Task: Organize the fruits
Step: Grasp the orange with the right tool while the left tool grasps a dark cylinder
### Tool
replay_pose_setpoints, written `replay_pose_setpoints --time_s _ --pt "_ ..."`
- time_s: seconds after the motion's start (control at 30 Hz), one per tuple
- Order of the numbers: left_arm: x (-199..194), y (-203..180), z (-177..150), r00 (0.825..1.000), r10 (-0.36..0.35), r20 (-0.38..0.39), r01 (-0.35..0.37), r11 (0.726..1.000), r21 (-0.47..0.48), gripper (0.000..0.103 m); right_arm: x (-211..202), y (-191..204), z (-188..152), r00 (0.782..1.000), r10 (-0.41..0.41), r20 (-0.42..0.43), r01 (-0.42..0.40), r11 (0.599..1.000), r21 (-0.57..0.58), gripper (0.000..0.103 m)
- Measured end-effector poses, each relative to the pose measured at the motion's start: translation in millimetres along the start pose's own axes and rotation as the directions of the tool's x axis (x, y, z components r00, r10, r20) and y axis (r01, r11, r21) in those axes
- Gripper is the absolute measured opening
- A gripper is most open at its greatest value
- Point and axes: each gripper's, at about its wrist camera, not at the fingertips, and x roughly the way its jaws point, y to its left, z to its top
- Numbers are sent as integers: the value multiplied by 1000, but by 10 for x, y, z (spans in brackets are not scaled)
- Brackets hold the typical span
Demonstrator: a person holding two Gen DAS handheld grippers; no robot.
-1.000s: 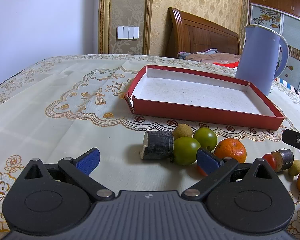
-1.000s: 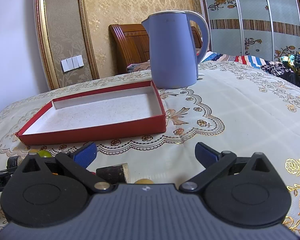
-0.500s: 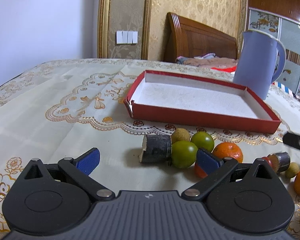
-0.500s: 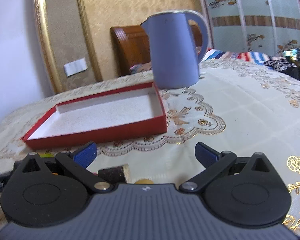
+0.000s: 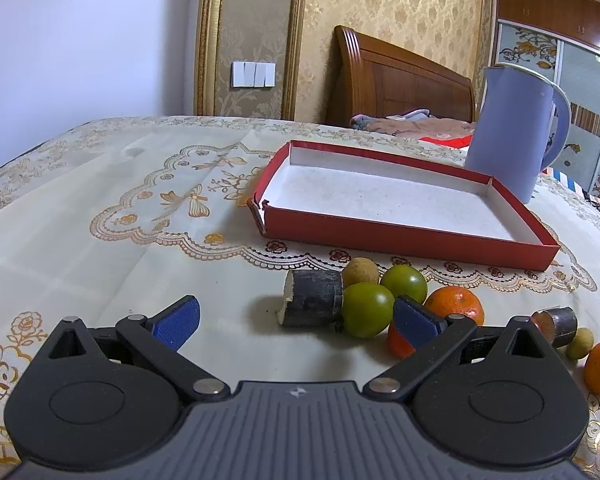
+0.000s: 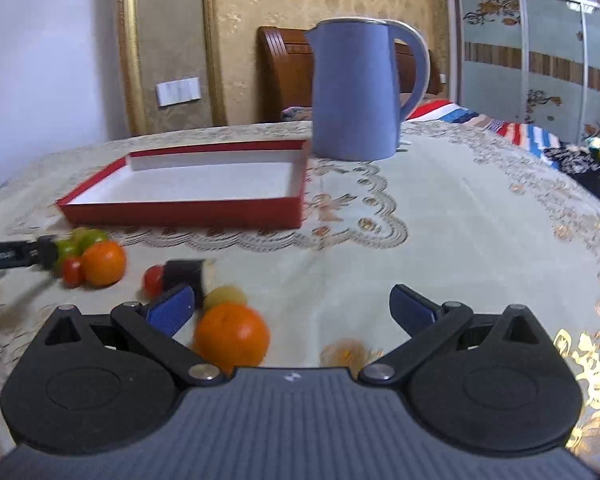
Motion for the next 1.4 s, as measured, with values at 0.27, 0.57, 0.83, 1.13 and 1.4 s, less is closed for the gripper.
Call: replay_pose_setpoints --time_s 0.27,0.57,0.83,1.13,1.4 --pt "8 -2 3 1000 0 0 0 1000 -2 103 59 269 -159 999 23 -37 -27 994 -107 83" --pt "-53 115 -5 1000 -1 27 3 998 -64 103 231 244 -130 998 35 -51 -38 998 -59 41" --pt "-456 277 -85 985 49 163 -53 998 22 103 250 135 -126 998 48 -34 -48 999 8 41" --pt "-212 -64 71 992 80 101 -94 984 151 103 237 181 -144 999 30 -29 -31 999 -25 41" --pt "-6 -118 98 987 145 73 -156 973 172 103 239 189 -156 999 34 -26 -35 999 -24 41"
